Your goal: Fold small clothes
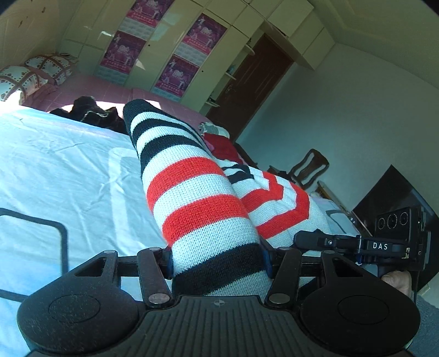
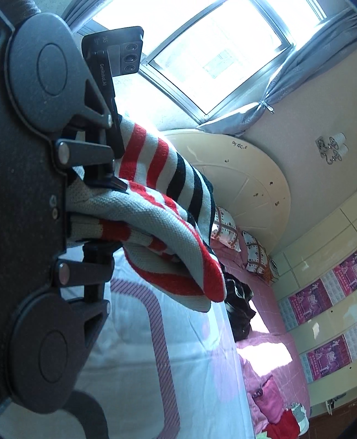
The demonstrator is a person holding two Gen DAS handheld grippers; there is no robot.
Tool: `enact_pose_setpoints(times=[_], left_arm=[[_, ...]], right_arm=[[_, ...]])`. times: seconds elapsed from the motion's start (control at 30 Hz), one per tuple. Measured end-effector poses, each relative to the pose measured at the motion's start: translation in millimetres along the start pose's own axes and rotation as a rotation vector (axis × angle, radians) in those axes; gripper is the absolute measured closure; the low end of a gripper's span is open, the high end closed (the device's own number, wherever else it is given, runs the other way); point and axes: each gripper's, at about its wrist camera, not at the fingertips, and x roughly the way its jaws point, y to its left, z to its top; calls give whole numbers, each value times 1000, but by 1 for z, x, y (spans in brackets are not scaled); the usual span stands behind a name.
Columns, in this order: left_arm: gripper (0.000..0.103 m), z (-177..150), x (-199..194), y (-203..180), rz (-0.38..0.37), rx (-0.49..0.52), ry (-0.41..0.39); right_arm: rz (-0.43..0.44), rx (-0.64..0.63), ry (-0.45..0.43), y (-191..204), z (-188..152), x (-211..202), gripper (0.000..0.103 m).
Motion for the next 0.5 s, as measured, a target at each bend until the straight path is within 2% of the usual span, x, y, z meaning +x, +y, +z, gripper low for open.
enact_pose_setpoints(times=[0.37, 0.5], left_arm=[[49, -41, -61, 108, 152, -156, -23], [49, -70, -75, 146, 172, -229, -2]], right_arm=[[116, -2, 170, 56, -28, 135, 69], [111, 32, 235, 58, -49, 169, 66]])
